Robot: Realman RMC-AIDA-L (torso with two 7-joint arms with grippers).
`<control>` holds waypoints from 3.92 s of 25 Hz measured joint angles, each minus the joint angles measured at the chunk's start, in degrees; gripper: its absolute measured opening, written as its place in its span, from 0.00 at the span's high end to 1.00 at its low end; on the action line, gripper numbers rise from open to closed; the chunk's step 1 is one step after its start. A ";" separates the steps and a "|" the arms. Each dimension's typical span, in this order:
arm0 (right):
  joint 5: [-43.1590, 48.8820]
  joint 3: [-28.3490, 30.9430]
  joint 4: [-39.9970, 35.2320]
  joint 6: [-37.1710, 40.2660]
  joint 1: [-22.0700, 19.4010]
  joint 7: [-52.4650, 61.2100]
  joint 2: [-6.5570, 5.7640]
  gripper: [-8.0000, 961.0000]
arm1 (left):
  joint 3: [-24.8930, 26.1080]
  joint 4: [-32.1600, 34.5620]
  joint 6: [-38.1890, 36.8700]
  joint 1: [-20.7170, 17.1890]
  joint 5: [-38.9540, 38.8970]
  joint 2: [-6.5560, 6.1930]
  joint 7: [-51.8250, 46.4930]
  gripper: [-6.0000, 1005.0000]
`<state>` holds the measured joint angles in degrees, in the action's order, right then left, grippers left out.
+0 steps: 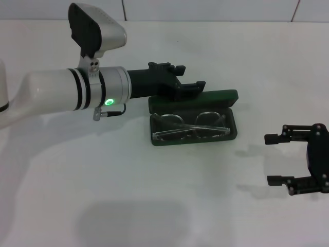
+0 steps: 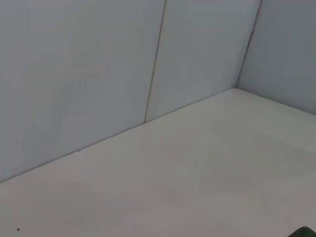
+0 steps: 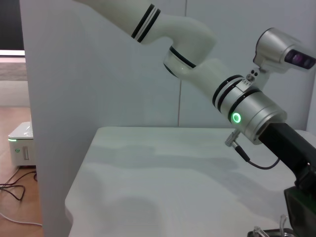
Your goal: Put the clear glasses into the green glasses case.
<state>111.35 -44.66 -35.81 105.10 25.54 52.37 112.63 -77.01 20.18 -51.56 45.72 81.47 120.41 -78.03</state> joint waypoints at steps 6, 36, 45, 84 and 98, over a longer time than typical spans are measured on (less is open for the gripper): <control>0.02 0.23 -0.03 -0.29 0.07 0.00 -0.02 0.22 | -1.00 0.15 -0.70 -0.80 0.00 -0.13 -0.02 0.27; -0.15 0.45 -0.50 -2.10 1.57 0.37 0.46 0.19 | -3.77 3.51 -3.89 -7.48 0.32 -0.24 0.46 0.27; -0.59 0.69 -0.56 -2.10 2.00 0.00 0.52 0.19 | -3.55 8.43 -8.82 -11.43 -4.28 -0.36 4.59 0.27; -13.16 -0.62 1.88 7.11 0.63 -3.17 0.85 0.15 | 5.55 8.53 -45.83 -23.24 -6.08 -3.60 24.06 0.18; -11.25 -0.71 1.30 3.49 0.52 -5.46 1.73 0.08 | 5.85 8.55 -45.92 -23.81 -6.59 -2.67 27.38 0.11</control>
<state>100.10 -45.38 -34.51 108.59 26.06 46.91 114.36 -71.16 28.73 -97.47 21.91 74.88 117.74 -50.65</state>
